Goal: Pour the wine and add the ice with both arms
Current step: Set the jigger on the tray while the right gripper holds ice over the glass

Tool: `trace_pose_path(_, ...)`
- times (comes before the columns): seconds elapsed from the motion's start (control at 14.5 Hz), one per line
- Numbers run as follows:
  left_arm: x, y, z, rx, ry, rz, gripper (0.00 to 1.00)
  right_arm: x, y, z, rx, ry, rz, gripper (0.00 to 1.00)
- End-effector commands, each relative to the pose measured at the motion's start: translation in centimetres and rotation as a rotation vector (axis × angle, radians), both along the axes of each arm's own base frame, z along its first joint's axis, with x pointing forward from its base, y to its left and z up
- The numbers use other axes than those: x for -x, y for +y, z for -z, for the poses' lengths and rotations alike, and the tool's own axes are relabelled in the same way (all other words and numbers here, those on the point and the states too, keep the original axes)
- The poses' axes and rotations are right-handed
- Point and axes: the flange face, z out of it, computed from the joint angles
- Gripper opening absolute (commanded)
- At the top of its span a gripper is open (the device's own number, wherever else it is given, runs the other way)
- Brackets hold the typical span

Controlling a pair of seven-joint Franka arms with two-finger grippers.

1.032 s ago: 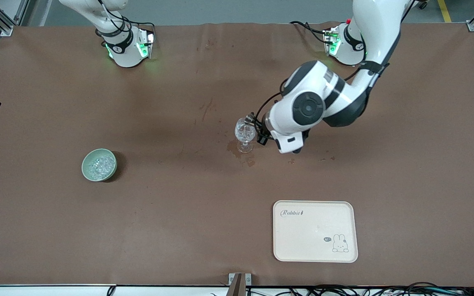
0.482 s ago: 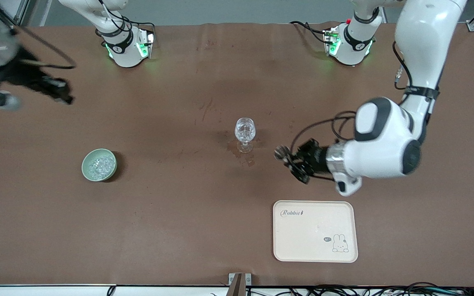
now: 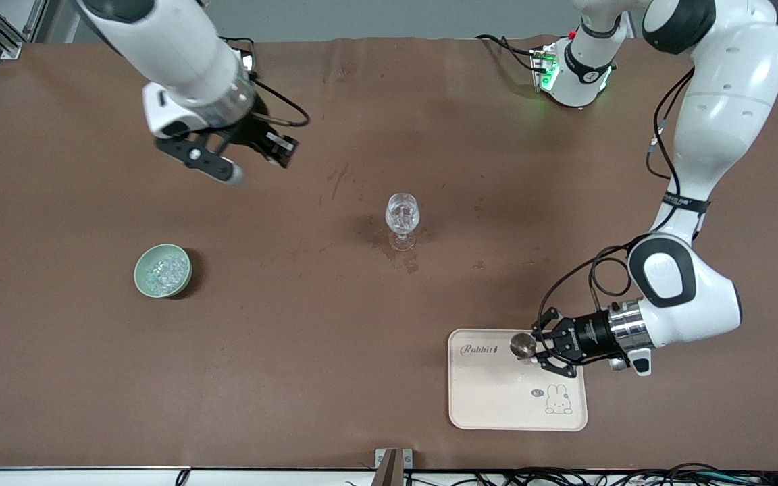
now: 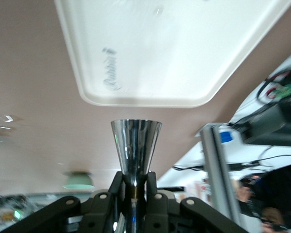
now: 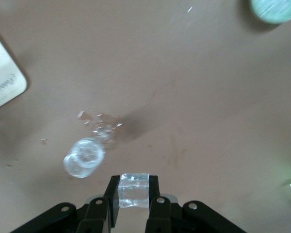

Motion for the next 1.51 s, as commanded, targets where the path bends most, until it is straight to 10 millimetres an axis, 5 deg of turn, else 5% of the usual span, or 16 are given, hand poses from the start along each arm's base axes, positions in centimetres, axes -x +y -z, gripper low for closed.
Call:
trace_pose_path(0.0,-1.7,2.3,3.7,0.085,-0.026,-0.059,0.00,0.6,6.6,4.2,-0.054,0.041,0.084,0.00)
trace_pose_path(0.14,-1.7,2.9,7.2,0.127,-0.045,-0.119,0.00,0.5,10.2,7.7,-0.082,0.037,0.120,0.00)
trace_pose_path(0.28,-1.1,3.0,10.5,0.169,-0.050,-0.148,0.00,0.3,11.7,9.7,-0.108,0.049,0.143,0.00)
trace_pose_path(0.69,-0.4,4.8,12.8,0.223,-0.001,-0.181,0.01,0.9,14.8,14.6,-0.103,0.064,0.139,0.02)
trace_pose_path(0.76,-0.3,4.8,12.8,0.224,0.001,-0.182,0.09,0.8,14.9,15.3,-0.092,0.063,0.134,0.02)
trace_pose_path(0.96,-0.3,5.1,12.9,0.230,0.025,-0.196,0.63,0.8,15.2,17.1,-0.081,0.088,0.129,0.03)
trace_pose_path(1.03,-0.5,5.6,12.2,0.217,0.020,-0.191,0.95,0.9,15.4,17.4,-0.081,0.091,0.122,0.03)
trace_pose_path(1.45,-0.1,11.6,8.2,0.001,-0.041,0.108,1.00,1.1,16.1,18.1,-0.099,0.087,0.116,0.04)
